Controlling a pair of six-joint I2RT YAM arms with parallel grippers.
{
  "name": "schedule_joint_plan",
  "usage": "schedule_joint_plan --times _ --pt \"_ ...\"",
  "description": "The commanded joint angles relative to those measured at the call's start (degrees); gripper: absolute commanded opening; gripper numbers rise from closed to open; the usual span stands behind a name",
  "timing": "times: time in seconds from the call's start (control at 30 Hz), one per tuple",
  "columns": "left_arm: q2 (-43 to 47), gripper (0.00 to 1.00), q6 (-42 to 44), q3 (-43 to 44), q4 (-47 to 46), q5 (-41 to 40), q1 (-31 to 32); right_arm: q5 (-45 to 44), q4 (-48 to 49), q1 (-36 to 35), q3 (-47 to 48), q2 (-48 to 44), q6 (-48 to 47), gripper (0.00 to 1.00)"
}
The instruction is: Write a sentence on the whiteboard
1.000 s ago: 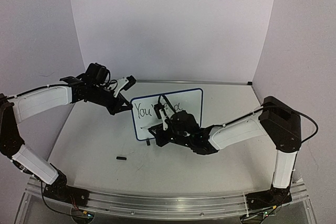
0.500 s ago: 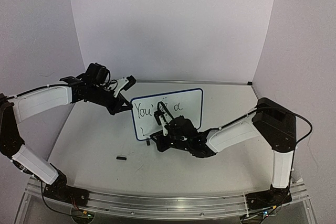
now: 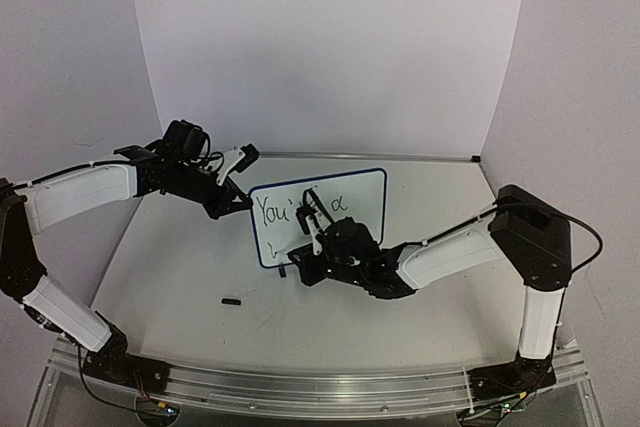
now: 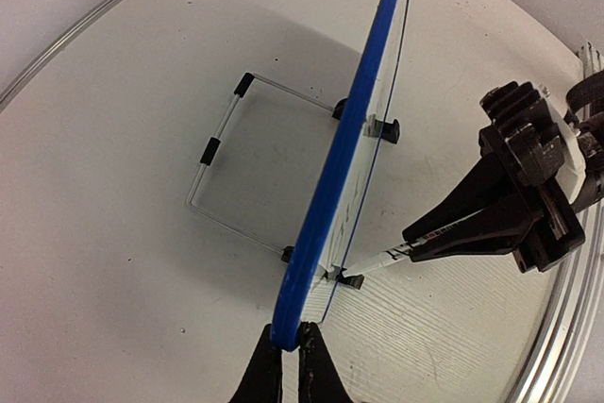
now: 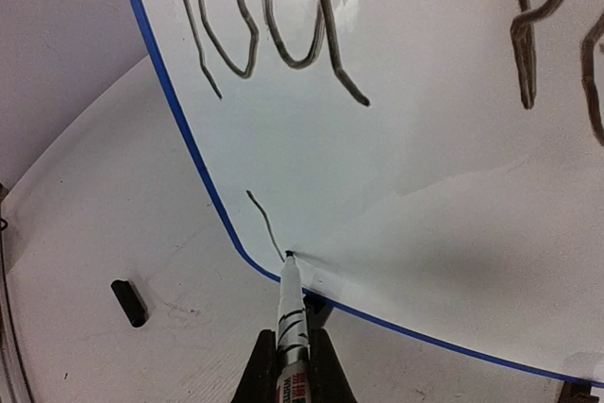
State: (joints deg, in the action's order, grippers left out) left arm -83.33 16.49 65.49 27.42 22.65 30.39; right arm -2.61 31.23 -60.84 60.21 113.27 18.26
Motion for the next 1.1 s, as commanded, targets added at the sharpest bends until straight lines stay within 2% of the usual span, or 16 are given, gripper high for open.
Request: schedule_joint_plan --times 0.0,0.67,1.07 --pt "-1.49 0.0 1.63 -0.23 2.64 -4.73 0.0 -4.03 1.76 0.31 0.08 -4.46 -0.86 0.0" --pt "-1.84 0.0 1.65 -0.05 2.68 -4.64 0.0 -3.37 1.2 0.3 -3.22 -1.36 2.81 0.0" --pt "-1.78 0.0 1.7 -0.09 2.73 -4.92 0.04 -4.25 0.86 0.33 -1.41 0.12 1.85 0.0"
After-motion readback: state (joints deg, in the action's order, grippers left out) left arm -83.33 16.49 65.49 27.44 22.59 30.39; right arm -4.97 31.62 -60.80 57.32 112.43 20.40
